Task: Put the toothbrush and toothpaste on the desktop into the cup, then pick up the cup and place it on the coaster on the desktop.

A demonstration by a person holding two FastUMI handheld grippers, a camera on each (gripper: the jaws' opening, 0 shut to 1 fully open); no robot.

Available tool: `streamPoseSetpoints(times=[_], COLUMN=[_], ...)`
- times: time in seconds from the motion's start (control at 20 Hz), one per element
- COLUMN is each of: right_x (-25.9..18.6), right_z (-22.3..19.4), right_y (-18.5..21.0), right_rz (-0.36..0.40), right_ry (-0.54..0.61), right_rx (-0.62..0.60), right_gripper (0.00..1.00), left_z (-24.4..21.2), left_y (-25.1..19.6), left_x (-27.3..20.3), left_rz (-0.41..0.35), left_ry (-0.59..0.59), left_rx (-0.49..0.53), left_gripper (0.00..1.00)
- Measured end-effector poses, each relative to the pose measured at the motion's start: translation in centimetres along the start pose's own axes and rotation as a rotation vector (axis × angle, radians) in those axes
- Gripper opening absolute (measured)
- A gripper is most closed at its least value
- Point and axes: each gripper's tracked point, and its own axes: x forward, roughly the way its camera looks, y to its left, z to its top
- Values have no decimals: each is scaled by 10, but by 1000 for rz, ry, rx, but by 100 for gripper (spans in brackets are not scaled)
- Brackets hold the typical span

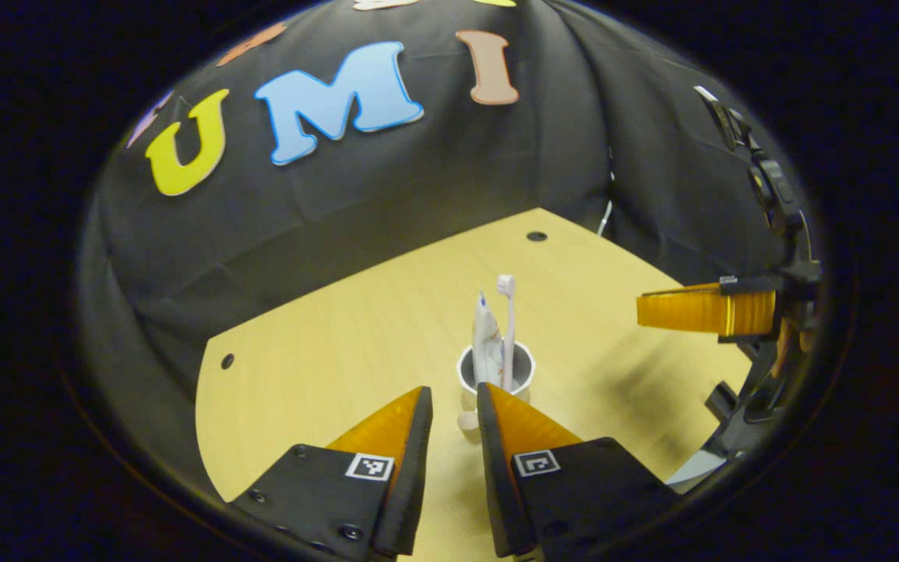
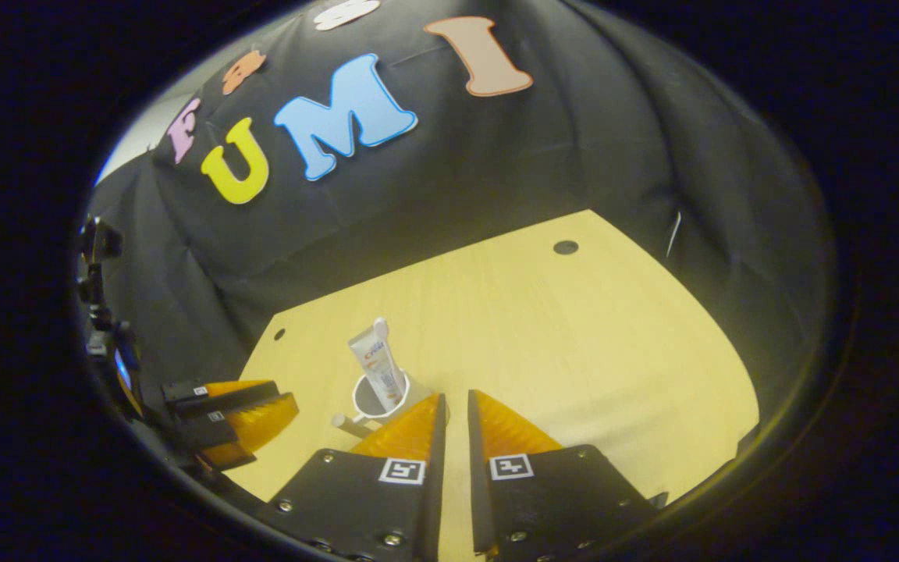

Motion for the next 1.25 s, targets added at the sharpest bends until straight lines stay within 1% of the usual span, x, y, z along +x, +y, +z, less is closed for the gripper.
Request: streamPoseSetpoints(times=[0.1,0.2,0.25,0.3,0.4,0.45,0.5,0.65,0.7,0.75,0.8,0.9,1.0,1.05,1.1,1.15,1.2,1.25], right_x=[-12,-27,-35,-40,-53,-59,-67,-88,-96,-103,-107,-117,-121,-123,-125,-127,-127,-129], right_z=[19,45,60,73,100,115,126,157,166,176,184,194,200,204,205,205,203,203], right_y=[7,15,21,27,42,48,52,66,68,70,69,71,70,71,71,72,72,73], right_rz=[4,7,12,15,25,26,24,25,22,15,7,0,-12,-18,-21,-22,-21,-23], right_ry=[-53,-126,-167,-205,-287,-331,-373,-482,-519,-558,-591,-641,-671,-691,-701,-702,-703,-709], right_rx=[-78,-146,-177,-199,-222,-238,-255,-279,-280,-285,-290,-284,-283,-287,-295,-302,-308,-311], right_gripper=[16,16,15,16,16,16,15,15,9,15,15,15,15,9,15,15,15,15], left_z=[28,56,73,93,124,138,152,187,202,210,220,238,244,247,247,247,245,244], left_y=[7,10,12,15,24,28,30,39,45,49,55,59,60,62,65,66,65,65], left_x=[-18,-37,-51,-66,-96,-109,-119,-153,-164,-174,-188,-209,-224,-227,-230,-231,-232,-233], left_rz=[62,104,127,151,194,212,230,267,286,302,316,344,353,356,364,365,369,370], left_ry=[-97,-201,-253,-300,-395,-436,-473,-587,-638,-680,-717,-762,-792,-804,-809,-808,-804,-803], left_rx=[-32,-73,-90,-101,-112,-115,-117,-141,-152,-160,-163,-166,-178,-184,-190,-194,-199,-203], left_gripper=[46,46,42,46,46,42,46,45,45,45,44,44,44,44,44,44,40,40])
